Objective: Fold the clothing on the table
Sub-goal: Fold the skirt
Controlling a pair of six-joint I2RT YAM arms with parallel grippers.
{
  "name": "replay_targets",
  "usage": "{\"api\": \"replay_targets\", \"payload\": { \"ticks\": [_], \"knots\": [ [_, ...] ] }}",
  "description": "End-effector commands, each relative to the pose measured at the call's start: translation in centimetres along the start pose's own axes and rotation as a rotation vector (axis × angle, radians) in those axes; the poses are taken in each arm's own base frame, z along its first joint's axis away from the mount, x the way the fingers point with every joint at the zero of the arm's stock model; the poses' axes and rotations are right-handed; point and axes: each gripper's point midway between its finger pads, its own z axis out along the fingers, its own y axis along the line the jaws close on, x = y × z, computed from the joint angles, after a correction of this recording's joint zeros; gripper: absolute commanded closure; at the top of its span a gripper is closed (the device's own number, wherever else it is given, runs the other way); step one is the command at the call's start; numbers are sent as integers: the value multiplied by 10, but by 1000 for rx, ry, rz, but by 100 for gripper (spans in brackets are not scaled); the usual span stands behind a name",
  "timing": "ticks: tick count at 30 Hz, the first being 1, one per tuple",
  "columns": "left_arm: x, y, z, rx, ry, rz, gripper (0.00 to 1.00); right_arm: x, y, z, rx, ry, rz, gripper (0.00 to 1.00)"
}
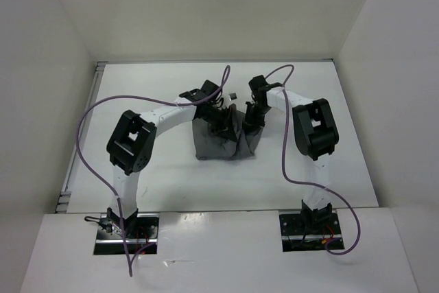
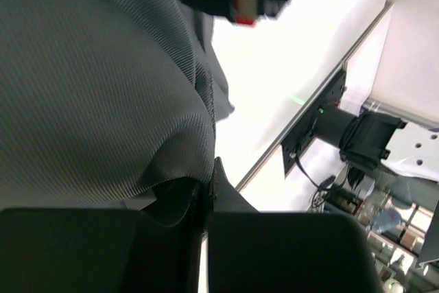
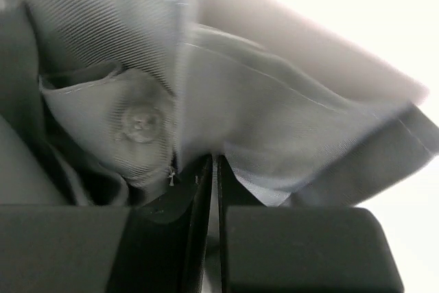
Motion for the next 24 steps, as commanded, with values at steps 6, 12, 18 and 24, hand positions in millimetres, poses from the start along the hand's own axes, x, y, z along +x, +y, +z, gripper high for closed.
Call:
{"api": "replay_targets", "payload": {
  "ticks": [6,12,18,24],
  "knots": [
    [-1,-20,19,28,37,44,100,-26,-3,20,-21,-34,30,89],
    [-18,-16,31,15,9,13,100,-13,-3,21,-46,-6,41,89],
    [-42,-28,39,52,-42,-14,59,-5,-4,21,-60,6,51,90],
    [-80,-125,-11,287,-144,31,30,-9,-11,12,-45,-23,60,90]
  ]
}}
